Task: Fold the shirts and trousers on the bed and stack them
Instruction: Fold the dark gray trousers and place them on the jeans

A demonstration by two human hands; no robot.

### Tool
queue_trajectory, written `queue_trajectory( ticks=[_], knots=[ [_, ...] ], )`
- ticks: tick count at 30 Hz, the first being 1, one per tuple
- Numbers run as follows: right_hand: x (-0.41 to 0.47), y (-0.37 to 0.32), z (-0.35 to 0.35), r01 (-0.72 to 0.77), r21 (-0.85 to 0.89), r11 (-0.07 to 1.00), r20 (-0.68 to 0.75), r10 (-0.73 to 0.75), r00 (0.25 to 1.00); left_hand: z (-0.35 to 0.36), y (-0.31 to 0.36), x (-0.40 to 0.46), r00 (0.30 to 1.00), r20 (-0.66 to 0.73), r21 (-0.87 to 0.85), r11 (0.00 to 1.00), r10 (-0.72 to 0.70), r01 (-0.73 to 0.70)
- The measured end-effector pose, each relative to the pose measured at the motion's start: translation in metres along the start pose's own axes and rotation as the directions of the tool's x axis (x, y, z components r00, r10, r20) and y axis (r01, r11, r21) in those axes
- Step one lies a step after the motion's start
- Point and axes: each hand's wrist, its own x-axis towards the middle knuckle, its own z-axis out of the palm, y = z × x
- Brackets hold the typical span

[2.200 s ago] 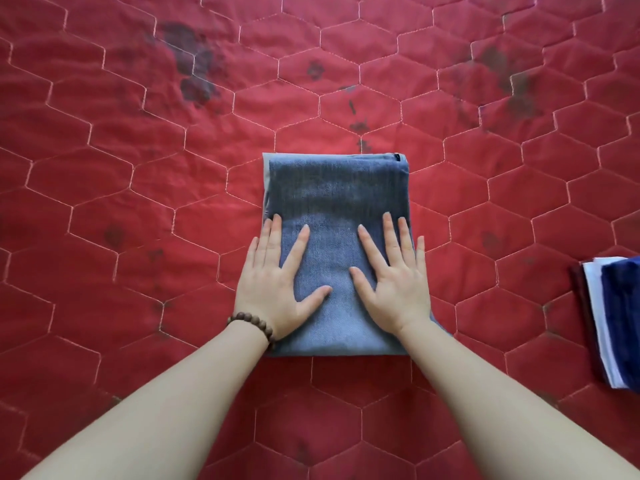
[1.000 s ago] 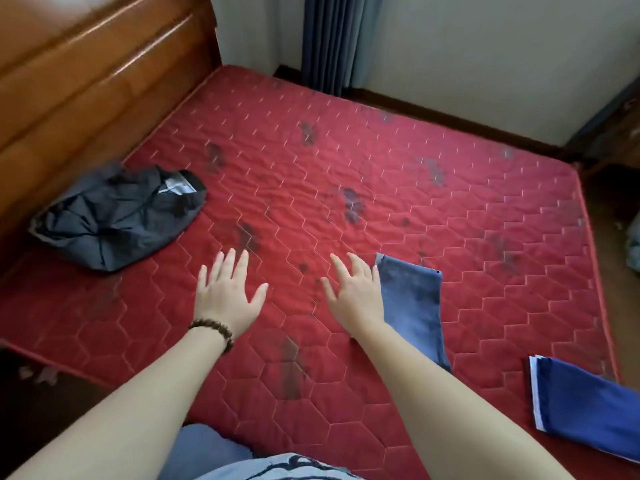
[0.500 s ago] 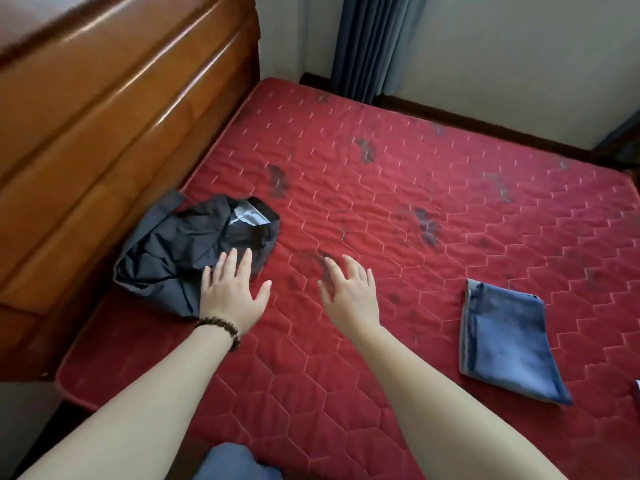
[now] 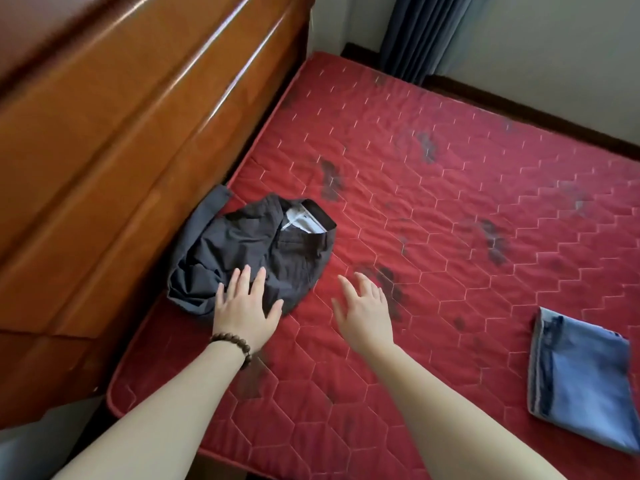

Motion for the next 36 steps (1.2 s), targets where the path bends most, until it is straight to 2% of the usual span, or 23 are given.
queue_trajectory(
  ticks=[7, 14, 17, 20, 24, 27, 31, 36],
  knots=[
    [0.108, 0.013, 0.077, 0.039, -0.059, 0.997, 0.097, -0.033, 0.995, 0.067, -0.039, 0.108, 0.995, 0.093, 0.046, 0.998, -0.045, 0.041],
    [0.230, 0.022, 0.149, 0.113, -0.101, 0.988, 0.118, -0.101, 0.988, 0.142, -0.065, 0.219, 0.993, 0.099, 0.102, 0.993, -0.062, 0.052],
    [0.266, 0.026, 0.185, 0.159, -0.134, 0.978, 0.162, -0.136, 0.977, 0.177, -0.082, 0.245, 0.979, 0.174, 0.129, 0.988, -0.109, 0.087],
    [0.281, 0.032, 0.212, 0.127, -0.151, 0.980, 0.192, -0.097, 0.977, 0.206, -0.092, 0.248, 0.972, 0.215, 0.087, 0.993, -0.099, 0.082],
    [0.268, 0.046, 0.225, 0.102, -0.144, 0.984, 0.055, -0.095, 0.994, 0.223, -0.079, 0.237, 0.996, 0.085, -0.027, 0.999, -0.041, 0.044],
    [0.237, 0.067, 0.225, 0.049, -0.085, 0.995, 0.007, -0.049, 0.999, 0.227, -0.052, 0.225, 0.997, 0.077, -0.068, 0.998, 0.012, -0.007],
    [0.176, 0.112, 0.216, -0.078, -0.090, 0.993, 0.043, 0.082, 0.996, 0.237, -0.001, 0.192, 0.973, 0.204, -0.045, 0.994, 0.105, -0.098],
    [0.091, 0.170, 0.208, -0.234, -0.139, 0.962, 0.166, 0.256, 0.952, 0.255, 0.052, 0.135, 0.889, 0.401, -0.017, 0.973, 0.219, -0.232]
  ],
)
